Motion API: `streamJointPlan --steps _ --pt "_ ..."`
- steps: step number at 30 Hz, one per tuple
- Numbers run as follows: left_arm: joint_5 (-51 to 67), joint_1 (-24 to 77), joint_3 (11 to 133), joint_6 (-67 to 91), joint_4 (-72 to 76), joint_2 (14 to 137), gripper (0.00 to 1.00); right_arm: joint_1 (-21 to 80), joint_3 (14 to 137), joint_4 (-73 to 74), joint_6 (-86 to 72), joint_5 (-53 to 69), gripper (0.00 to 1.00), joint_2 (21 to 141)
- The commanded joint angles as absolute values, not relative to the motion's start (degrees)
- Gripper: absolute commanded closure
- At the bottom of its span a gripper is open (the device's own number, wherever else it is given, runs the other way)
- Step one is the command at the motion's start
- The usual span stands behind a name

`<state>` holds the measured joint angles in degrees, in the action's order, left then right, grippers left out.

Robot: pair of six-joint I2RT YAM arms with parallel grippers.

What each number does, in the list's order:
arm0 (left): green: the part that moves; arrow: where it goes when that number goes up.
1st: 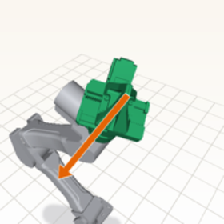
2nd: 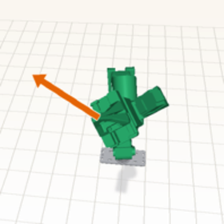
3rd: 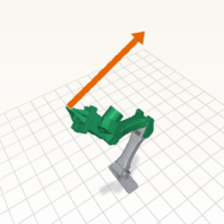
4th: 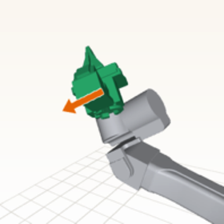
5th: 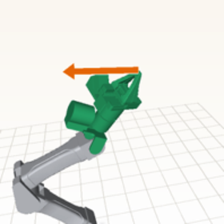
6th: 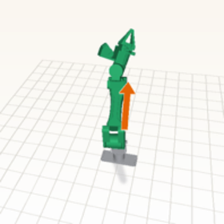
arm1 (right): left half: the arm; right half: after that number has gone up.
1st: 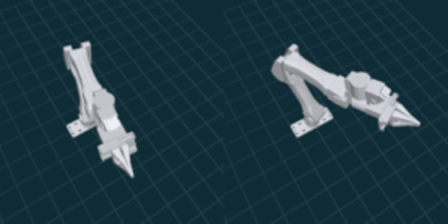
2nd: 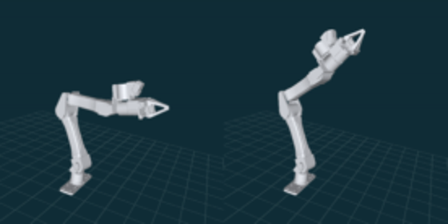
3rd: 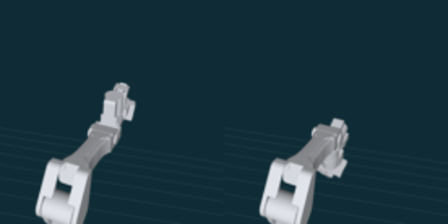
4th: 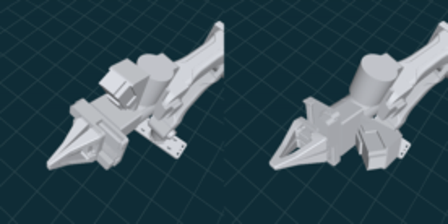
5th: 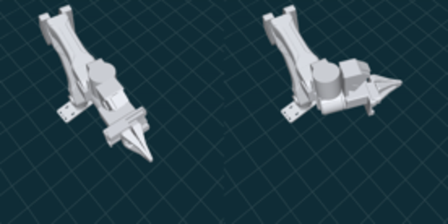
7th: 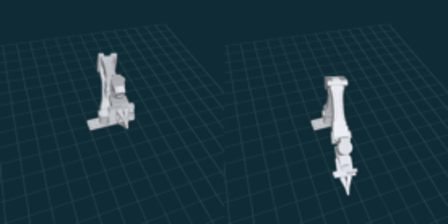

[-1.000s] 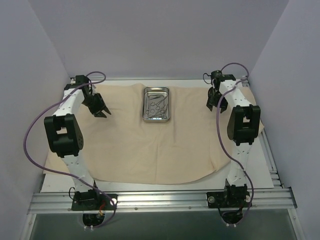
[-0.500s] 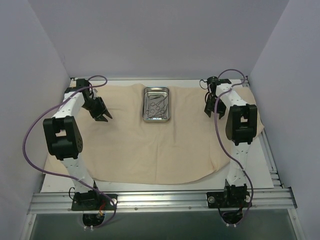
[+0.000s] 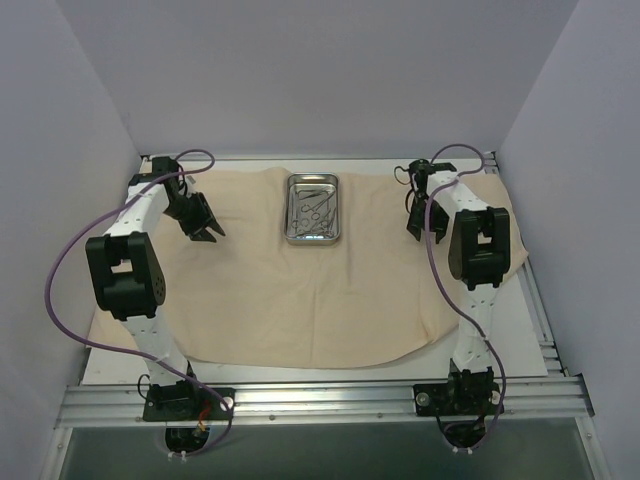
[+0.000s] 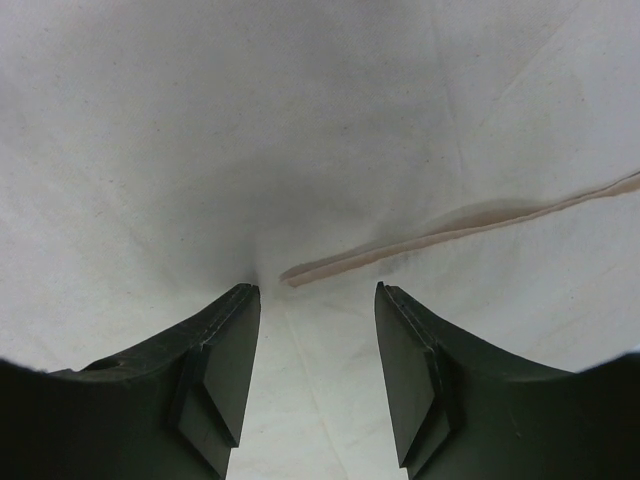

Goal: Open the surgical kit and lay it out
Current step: Smooth out the surgical kit at the center of the board.

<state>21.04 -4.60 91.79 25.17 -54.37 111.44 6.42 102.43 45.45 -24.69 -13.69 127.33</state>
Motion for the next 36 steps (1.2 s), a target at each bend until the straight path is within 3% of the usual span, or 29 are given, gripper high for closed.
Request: streamJointPlan --steps 1,8,15,20,23,29,32,36 --pt "22.2 -4.8 93.5 24.0 -53.3 109.6 0.58 6.7 100.8 47.1 -25.7 -16.3 0.51 127.8" --pt "22.6 -5.0 93.5 24.0 -53.1 110.7 0.58 6.2 99.3 46.8 -25.8 -16.6 0.59 127.6" --pt "22.8 -5.0 93.4 24.1 -53.0 111.1 0.58 5.5 99.2 47.5 -26.4 -17.1 0.78 125.6" --pt "23.0 -5.2 92.3 24.3 -52.4 111.7 0.58 4.5 98.6 49.4 -27.1 -18.0 0.98 122.8" --pt "22.4 -5.4 91.3 24.3 -51.9 111.9 0.58 3.1 96.9 51.1 -27.6 -19.2 1.00 118.8" --pt "25.2 -5.8 87.8 26.1 -49.4 113.4 0.58 -8.8 85.1 51.2 -29.0 -21.9 1.00 101.8" --pt "26.2 -5.8 87.2 27.0 -47.9 114.6 0.59 -18.2 76.9 49.5 -29.4 -20.6 1.00 87.7" --pt "27.7 -5.9 86.5 27.7 -47.0 115.6 0.59 -23.5 70.8 48.8 -27.9 -18.1 1.00 69.7"
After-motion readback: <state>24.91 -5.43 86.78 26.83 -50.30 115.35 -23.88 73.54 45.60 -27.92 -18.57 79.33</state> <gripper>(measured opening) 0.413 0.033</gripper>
